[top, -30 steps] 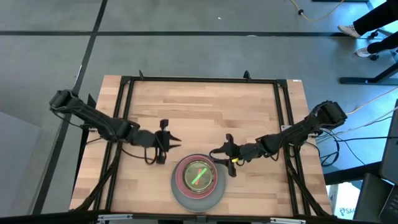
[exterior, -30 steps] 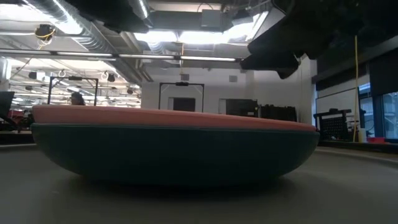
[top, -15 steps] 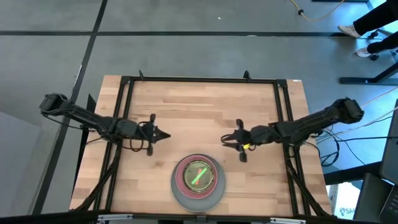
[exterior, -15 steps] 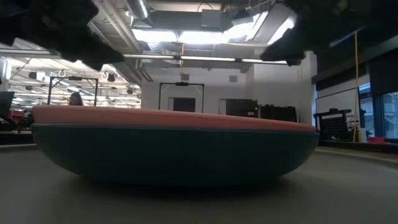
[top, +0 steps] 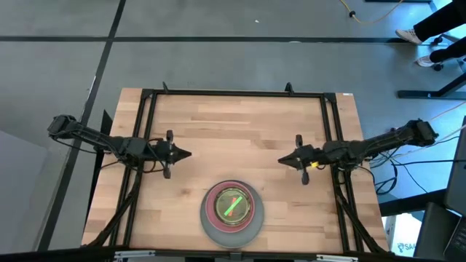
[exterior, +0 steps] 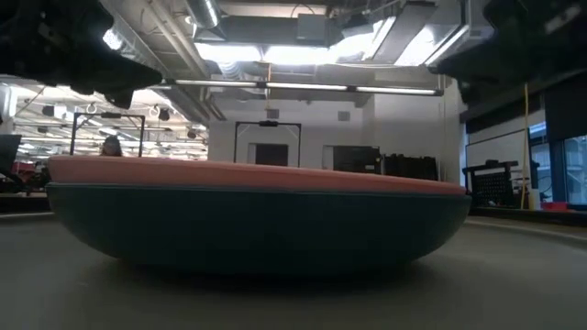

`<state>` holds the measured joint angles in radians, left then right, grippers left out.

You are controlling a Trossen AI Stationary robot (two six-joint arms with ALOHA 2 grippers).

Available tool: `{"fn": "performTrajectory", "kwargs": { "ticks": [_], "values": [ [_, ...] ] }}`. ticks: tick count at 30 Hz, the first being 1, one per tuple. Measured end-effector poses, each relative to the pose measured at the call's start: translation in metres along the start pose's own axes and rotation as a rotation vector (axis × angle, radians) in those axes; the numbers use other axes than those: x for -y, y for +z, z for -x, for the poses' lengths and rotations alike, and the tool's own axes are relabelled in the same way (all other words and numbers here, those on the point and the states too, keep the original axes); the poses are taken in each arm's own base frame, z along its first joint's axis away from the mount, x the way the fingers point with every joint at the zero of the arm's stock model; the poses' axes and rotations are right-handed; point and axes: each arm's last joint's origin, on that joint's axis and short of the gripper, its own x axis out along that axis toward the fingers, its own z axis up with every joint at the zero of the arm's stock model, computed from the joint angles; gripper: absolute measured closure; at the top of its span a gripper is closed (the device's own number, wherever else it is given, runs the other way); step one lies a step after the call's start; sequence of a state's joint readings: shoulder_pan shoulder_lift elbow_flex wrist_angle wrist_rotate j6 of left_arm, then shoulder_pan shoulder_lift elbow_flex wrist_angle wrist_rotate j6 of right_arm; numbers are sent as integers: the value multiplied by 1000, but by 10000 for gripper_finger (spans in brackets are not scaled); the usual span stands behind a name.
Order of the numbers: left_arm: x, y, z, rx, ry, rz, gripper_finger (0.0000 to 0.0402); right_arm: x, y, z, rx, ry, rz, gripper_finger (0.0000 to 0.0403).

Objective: Stack plastic plates
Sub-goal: Return to Home Position

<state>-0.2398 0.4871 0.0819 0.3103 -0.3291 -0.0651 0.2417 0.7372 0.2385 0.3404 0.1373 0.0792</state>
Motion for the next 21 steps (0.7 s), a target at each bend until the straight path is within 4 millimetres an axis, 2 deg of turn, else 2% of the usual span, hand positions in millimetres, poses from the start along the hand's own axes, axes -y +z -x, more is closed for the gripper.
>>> {"fn": "performTrajectory", "kwargs": {
  "ticks": [6,11,18,21],
  "values": [
    [-6,-10,10,50,23,23,392,5,-19,26,107,32,-38,397],
    [-15,-9,14,93,24,43,399,6,-29,42,208,88,-44,401],
    [-28,-8,19,118,72,60,400,8,-33,53,242,101,-56,402],
    [-28,-8,22,120,39,71,399,8,-35,55,229,102,-68,401]
  ]
}}
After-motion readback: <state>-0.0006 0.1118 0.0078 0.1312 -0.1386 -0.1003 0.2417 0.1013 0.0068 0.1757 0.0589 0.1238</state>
